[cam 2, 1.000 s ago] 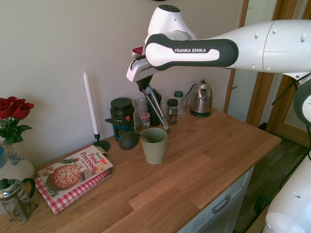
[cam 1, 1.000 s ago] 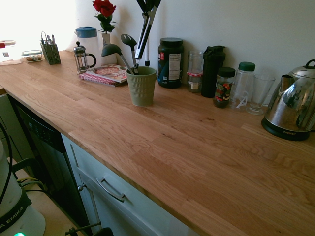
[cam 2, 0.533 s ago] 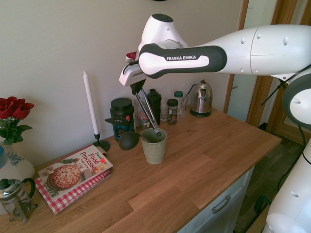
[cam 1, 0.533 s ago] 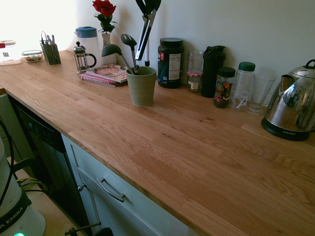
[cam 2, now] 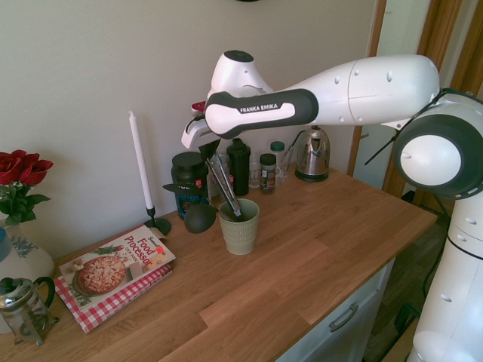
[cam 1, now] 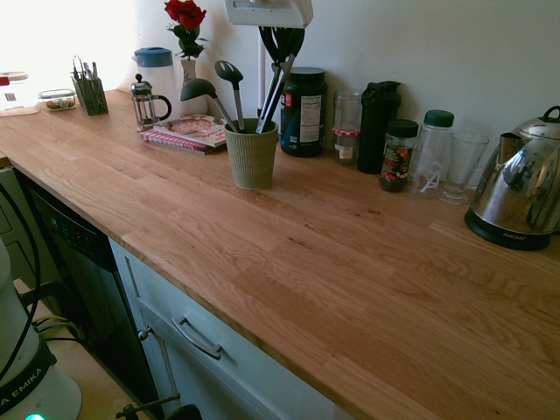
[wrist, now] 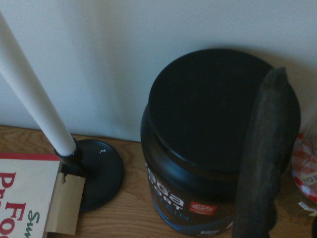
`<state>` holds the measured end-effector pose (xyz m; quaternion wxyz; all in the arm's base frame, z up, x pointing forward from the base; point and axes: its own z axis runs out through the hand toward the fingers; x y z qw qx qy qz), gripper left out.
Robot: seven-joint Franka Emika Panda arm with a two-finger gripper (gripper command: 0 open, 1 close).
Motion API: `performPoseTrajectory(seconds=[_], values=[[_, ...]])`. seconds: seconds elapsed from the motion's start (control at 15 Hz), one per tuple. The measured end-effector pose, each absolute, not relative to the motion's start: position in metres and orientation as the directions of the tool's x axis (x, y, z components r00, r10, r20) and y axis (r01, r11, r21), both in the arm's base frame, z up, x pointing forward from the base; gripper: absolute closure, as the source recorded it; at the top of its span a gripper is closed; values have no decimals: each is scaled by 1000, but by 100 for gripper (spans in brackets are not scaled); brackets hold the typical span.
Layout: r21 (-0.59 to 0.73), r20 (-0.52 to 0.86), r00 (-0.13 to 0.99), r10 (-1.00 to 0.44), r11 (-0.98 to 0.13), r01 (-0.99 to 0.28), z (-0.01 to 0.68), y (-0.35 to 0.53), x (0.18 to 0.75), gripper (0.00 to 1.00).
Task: Put the tongs back in the holder
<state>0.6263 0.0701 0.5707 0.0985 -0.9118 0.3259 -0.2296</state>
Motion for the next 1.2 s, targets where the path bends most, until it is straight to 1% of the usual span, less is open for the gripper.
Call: performPoseTrajectory(seconds=[0.33, 0.4, 1.2], values=[[-312, 341, 677, -652, -758, -572, 533, 56, 602, 100], [-317, 346, 673, -654, -756, -572, 533, 54, 597, 0], [-325, 354, 671, -651, -759, -565, 549, 47, 540, 0]])
